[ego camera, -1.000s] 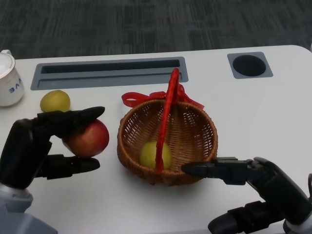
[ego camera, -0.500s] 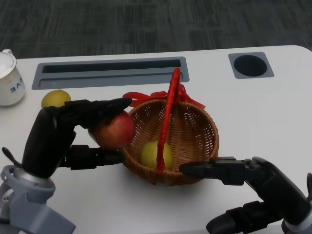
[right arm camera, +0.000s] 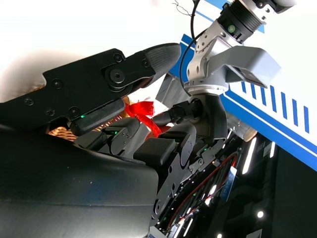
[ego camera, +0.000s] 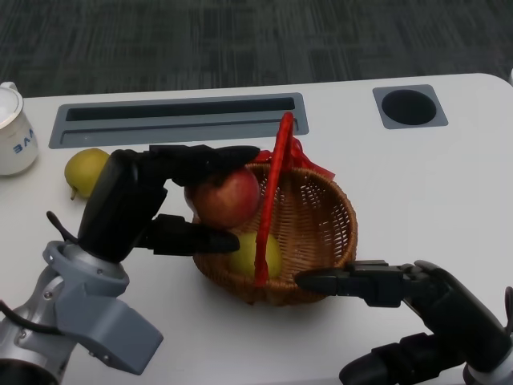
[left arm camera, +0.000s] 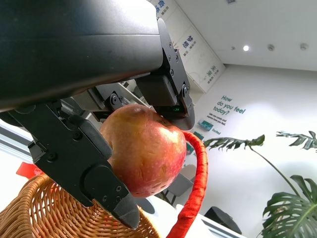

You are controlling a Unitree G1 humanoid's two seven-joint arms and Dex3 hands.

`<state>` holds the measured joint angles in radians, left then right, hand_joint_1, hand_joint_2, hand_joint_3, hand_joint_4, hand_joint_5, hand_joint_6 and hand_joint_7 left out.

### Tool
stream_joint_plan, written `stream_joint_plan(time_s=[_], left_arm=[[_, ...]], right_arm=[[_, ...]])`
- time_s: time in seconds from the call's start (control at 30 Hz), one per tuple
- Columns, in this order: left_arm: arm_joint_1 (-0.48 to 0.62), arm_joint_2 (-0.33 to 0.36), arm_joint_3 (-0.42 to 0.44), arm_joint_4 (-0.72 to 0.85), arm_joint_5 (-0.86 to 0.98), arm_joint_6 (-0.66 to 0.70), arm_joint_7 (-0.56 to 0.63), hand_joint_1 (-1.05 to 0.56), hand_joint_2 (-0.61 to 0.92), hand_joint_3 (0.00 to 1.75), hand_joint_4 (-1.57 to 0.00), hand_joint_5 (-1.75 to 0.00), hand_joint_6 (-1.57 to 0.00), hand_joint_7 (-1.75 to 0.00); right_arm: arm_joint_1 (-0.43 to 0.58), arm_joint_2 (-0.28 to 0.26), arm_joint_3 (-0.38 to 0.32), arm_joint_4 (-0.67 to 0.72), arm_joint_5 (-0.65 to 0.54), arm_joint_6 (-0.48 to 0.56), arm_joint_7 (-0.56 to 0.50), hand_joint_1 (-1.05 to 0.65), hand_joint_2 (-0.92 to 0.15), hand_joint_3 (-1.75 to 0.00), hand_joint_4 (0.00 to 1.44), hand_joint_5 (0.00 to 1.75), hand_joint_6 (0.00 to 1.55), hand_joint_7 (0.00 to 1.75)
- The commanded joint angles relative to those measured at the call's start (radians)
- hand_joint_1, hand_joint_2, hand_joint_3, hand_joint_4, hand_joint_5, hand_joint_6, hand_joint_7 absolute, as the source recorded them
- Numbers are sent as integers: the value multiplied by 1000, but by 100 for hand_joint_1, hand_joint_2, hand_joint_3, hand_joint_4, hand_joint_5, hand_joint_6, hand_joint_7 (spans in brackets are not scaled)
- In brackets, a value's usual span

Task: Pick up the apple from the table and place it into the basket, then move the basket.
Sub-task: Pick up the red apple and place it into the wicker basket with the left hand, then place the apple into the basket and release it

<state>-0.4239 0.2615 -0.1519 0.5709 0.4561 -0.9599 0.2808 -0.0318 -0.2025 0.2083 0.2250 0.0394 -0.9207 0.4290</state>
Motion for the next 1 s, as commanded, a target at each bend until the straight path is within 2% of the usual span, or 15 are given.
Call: stream_joint_plan(time_s=[0.03, 0.5, 0.53, 0.57, 0.7, 0.77, 1.0], left_arm=[[-33, 1, 2, 14, -11, 2, -16, -2, 65, 0, -136, -2, -127, -2], [-68, -17, -11, 105, -30, 2, -76, 5, 68, 0, -135, -1, -125, 0], [-71, -15, -13, 115, -30, -3, -79, 2, 67, 0, -131, -1, -121, 0], [-74, -13, -17, 127, -28, -9, -83, -3, 65, 0, -124, -1, -114, 0], [-77, 11, -37, 161, -7, -30, -102, -35, 62, 1, -75, 0, -70, 0], [-72, 25, -46, 163, -5, -27, -121, -44, 63, 1, -56, 0, -53, 0], [-67, 63, -64, 170, 0, -43, -153, -75, 70, 1, -17, 0, -18, 0]], right_arm=[[8, -1, -8, -4, 5, -16, -11, -48, -85, 0, 69, 0, 66, 0], [19, -1, -9, -11, -6, -21, -20, -48, -86, 0, 69, 0, 65, 0], [20, -1, -9, -12, -6, -21, -20, -48, -86, 0, 69, 0, 65, 0], [21, -1, -9, -12, -6, -20, -20, -48, -86, 0, 69, 0, 65, 0], [24, -2, -7, -17, -1, -15, -19, -48, -86, 0, 69, 0, 65, 0], [24, -1, -7, -19, -2, -15, -19, -48, -86, 0, 68, 0, 65, 0], [24, -3, -9, -20, -1, -12, -18, -47, -86, 0, 69, 0, 65, 0]])
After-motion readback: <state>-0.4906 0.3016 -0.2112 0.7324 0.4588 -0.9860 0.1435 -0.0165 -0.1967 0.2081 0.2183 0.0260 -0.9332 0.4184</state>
